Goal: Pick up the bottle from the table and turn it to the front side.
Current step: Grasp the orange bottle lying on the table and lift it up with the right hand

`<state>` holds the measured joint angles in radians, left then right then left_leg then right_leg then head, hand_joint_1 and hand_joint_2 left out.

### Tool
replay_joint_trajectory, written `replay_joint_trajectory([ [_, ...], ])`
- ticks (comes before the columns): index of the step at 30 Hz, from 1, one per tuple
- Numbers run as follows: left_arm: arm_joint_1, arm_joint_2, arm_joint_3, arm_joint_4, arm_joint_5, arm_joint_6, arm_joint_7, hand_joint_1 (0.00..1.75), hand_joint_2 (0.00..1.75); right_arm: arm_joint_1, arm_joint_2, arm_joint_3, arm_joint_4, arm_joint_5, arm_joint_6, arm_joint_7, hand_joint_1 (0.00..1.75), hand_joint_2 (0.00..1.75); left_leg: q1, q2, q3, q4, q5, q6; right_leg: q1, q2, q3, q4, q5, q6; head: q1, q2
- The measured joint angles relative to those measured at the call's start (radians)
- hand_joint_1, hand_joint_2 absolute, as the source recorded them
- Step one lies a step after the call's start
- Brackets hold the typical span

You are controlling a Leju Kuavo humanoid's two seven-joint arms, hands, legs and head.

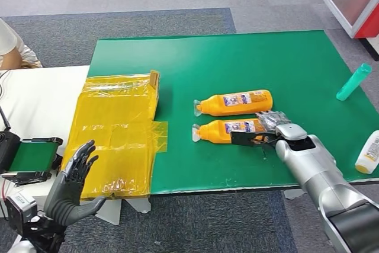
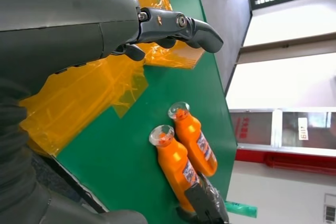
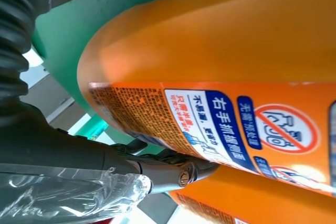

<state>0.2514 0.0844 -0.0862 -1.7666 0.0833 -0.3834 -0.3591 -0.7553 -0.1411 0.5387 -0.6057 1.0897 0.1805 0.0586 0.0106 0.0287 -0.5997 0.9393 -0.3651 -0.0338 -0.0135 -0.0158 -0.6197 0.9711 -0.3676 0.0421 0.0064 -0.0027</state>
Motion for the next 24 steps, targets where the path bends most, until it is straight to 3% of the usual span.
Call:
replay_joint_trajectory([
  [3, 0.0, 0.0, 0.0, 0.0, 0.0, -0.005, 0.0, 0.0, 1.75, 0.0, 0.0, 0.001, 0.009, -0.007, 0.003, -0.001, 0.05, 1.75, 0.0, 0.0, 0.0, 0.0, 0.0, 0.0, 0.0, 0.0, 0.0, 0.0, 0.0, 0.0, 0.0, 0.0],
  [7, 0.0, 0.0, 0.0, 0.0, 0.001, -0.007, 0.001, 0.0, 1.75, -0.002, 0.001, 0.001, 0.019, -0.013, 0.007, -0.002, 0.52, 1.75, 0.0, 0.0, 0.0, 0.0, 0.0, 0.0, 0.0, 0.0, 0.0, 0.0, 0.0, 0.0, 0.0, 0.0],
  [10, 0.0, 0.001, 0.0, 0.0, 0.001, -0.007, 0.002, 0.0, 1.75, -0.004, 0.002, 0.002, 0.025, -0.015, 0.007, -0.002, 0.52, 1.75, 0.0, 0.0, 0.0, 0.0, 0.0, 0.0, 0.0, 0.0, 0.0, 0.0, 0.0, 0.0, 0.0, 0.0],
  [14, 0.0, 0.003, 0.0, 0.0, 0.001, -0.007, 0.003, 0.0, 1.75, -0.008, 0.004, 0.002, 0.032, -0.017, 0.007, -0.001, 1.75, 1.75, 0.0, 0.0, 0.0, 0.0, 0.0, 0.0, 0.0, 0.0, 0.0, 0.0, 0.0, 0.0, 0.0, 0.0],
  [24, 0.006, 0.014, 0.0, -0.001, 0.001, -0.002, 0.004, 0.0, 1.75, -0.014, 0.005, 0.002, 0.047, -0.044, -0.011, -0.008, 1.75, 1.75, 0.0, 0.0, 0.0, 0.0, 0.0, 0.0, 0.0, 0.0, 0.0, 0.0, 0.0, 0.0, 0.0, 0.0],
])
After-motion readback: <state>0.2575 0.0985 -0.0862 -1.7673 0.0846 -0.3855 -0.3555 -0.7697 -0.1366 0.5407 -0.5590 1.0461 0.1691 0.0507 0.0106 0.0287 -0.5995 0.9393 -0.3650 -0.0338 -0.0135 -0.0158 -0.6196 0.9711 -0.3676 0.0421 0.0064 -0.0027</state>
